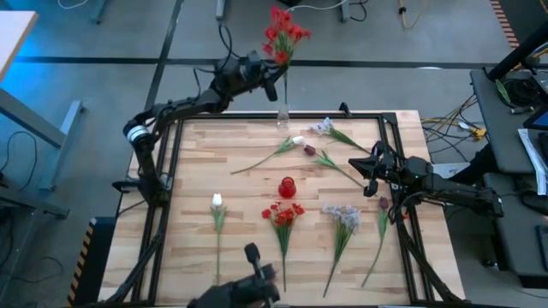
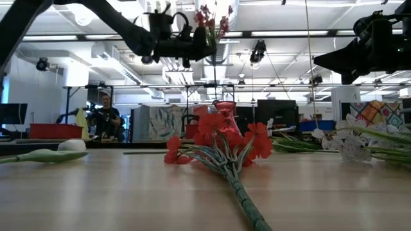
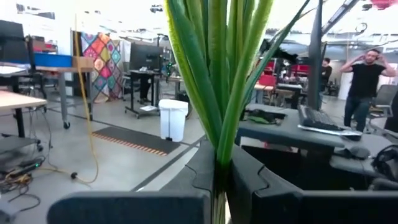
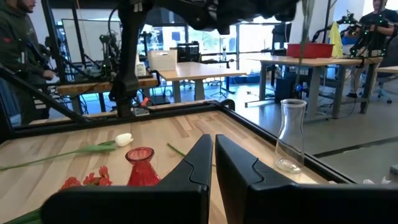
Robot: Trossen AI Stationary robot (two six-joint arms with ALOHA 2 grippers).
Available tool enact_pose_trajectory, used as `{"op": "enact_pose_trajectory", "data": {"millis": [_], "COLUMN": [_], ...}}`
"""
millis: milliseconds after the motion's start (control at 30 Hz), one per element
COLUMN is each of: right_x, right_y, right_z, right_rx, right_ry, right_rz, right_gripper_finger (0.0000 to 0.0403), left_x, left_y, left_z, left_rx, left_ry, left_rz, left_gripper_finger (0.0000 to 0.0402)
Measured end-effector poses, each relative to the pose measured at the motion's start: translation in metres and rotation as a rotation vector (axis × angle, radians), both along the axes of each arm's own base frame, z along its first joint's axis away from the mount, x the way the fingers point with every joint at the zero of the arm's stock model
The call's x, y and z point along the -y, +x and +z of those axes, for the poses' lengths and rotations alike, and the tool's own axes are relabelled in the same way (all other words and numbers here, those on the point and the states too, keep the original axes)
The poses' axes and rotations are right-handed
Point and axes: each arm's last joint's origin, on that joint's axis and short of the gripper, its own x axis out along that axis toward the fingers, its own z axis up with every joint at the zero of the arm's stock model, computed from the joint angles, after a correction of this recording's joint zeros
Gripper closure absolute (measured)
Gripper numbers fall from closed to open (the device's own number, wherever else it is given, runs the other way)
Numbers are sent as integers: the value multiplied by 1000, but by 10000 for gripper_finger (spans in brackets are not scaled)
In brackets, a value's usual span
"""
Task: Sort flowers into vase by color
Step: Put the top red flowers into the transparent vase
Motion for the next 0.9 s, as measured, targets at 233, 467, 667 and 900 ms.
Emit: {"op": "enact_pose_trajectory", "data": {"millis": [233, 467, 667, 900], "right_x": [0, 0, 0, 0], "right_y": [0, 0, 0, 0], "right_z": [0, 0, 0, 0], "right_rx": [0, 0, -1, 0], "right_ry": [0, 0, 0, 0], "right_rz": [0, 0, 0, 0], "right_gripper_finger": [390, 390, 390, 390], "left_x": [-6, -9, -6, -1], "left_y": [2, 3, 1, -3], "left_z": [-15, -37, -62, -98], "left_rx": [-44, -67, -75, -43], "left_ry": [24, 18, 39, 23], "left_rz": [0, 3, -5, -44], "left_gripper_finger": [401, 401, 401, 401]}}
